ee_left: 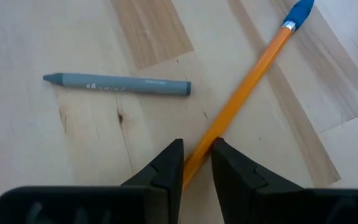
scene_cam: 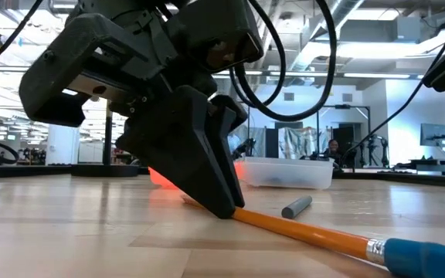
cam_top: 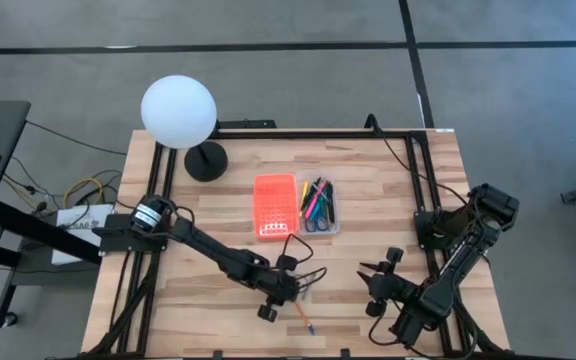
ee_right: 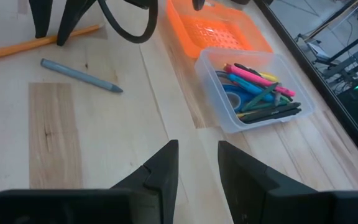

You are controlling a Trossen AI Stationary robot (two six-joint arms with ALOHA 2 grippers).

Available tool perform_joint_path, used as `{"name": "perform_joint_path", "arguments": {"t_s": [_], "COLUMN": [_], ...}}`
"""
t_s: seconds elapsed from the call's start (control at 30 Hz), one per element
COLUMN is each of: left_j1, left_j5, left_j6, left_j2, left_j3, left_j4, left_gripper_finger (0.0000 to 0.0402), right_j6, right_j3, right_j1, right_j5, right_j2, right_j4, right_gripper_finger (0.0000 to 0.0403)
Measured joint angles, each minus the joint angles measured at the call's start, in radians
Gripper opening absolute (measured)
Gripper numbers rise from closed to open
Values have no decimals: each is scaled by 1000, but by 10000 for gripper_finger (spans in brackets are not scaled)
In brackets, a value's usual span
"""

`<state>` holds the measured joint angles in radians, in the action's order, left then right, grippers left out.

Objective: Pick & place school supplies into a supply box
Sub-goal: Put the orange pencil into the orange supply box

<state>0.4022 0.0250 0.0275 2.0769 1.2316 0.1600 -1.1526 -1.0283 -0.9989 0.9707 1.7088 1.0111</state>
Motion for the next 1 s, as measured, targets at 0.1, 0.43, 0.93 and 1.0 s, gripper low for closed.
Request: {"name": "perform_joint_path", "arguments": {"t_s": [0.1,0.43,0.93,1.0], "left_j1": [9,47,88,88], "left_j5": [8,58,61,53], "left_j6": [30,98,176,150], "left_j2": [1,-3,-30,-43], "left_j3": [0,2,5,0], "left_j4": [17,81,204,198], "left_gripper_finger": [70,69,69,69], "right_j6": [0,0,0,0], "right_j3": [0,0,0,0], "right_j1": [0,0,0,0], "right_j5": [0,0,-1,-1], "right_j2": [0,0,0,0], "right_j4": [-3,-14,-24,-25], "right_gripper_finger": [106,106,106,106]}}
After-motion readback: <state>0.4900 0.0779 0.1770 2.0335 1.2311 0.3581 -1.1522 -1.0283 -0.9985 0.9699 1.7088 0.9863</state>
